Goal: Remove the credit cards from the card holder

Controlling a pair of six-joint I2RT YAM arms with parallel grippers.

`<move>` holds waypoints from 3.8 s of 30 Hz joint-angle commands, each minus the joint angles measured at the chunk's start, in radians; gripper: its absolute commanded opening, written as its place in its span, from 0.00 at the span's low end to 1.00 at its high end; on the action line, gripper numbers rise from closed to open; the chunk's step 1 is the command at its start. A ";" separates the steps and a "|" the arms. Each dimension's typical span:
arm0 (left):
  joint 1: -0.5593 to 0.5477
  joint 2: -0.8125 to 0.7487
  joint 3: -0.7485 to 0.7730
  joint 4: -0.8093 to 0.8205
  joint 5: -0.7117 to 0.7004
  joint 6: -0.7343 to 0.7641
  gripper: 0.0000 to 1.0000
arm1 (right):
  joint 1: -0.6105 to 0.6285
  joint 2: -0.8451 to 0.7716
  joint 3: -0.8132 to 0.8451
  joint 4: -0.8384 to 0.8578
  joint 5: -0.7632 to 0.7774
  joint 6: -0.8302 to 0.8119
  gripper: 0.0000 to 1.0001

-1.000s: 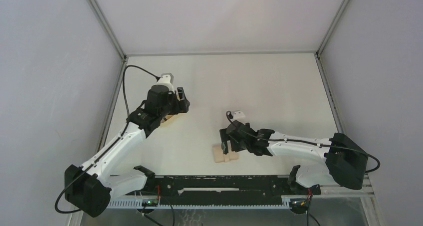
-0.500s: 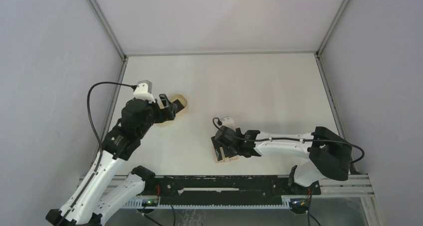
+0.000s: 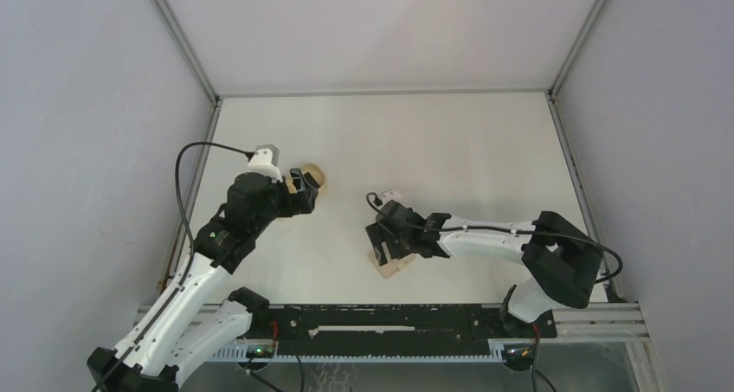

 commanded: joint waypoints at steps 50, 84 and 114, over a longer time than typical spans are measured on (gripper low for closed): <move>-0.111 0.170 0.189 -0.056 0.269 0.139 1.00 | -0.050 0.038 0.055 0.036 0.126 0.056 1.00; -0.193 0.615 0.050 0.337 0.035 -0.202 0.95 | -0.217 -0.026 0.027 0.277 0.064 -0.214 1.00; -0.194 0.832 0.132 0.466 0.157 -0.261 0.93 | -0.254 0.117 0.006 0.320 0.068 -0.156 0.69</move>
